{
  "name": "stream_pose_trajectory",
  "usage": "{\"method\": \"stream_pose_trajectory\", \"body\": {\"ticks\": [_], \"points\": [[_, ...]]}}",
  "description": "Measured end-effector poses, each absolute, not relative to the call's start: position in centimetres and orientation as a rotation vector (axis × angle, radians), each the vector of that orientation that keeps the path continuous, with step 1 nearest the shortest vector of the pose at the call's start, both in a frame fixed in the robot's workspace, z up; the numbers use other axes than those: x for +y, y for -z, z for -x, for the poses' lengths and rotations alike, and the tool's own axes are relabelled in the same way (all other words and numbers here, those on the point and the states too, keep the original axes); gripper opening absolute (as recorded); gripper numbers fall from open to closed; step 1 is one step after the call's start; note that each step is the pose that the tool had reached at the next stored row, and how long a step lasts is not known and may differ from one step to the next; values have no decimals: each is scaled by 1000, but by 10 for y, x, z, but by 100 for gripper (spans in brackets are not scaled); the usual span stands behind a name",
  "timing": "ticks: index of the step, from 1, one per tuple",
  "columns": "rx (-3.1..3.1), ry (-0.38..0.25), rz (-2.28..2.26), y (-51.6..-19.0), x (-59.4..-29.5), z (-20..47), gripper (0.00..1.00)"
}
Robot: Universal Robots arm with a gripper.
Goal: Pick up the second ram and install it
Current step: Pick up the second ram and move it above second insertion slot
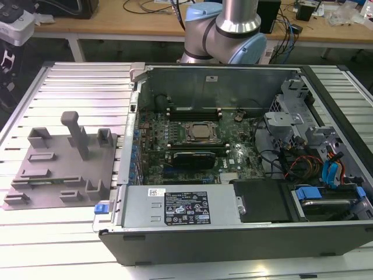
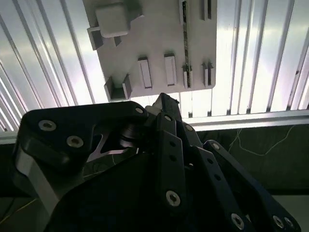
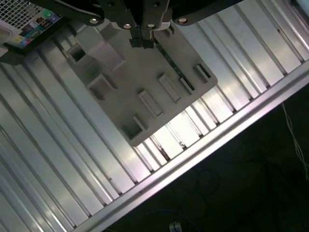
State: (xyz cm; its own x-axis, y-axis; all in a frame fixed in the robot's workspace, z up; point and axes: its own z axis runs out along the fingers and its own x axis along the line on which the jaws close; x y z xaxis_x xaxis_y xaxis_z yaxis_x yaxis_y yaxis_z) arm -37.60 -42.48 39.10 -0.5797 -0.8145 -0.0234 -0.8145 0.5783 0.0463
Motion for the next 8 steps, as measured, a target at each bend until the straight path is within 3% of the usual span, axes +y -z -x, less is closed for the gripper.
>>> {"method": "stream_pose_trajectory", "body": {"ticks": [8], "points": [[-2662, 81, -1658, -391, -425, 376, 8]]}}
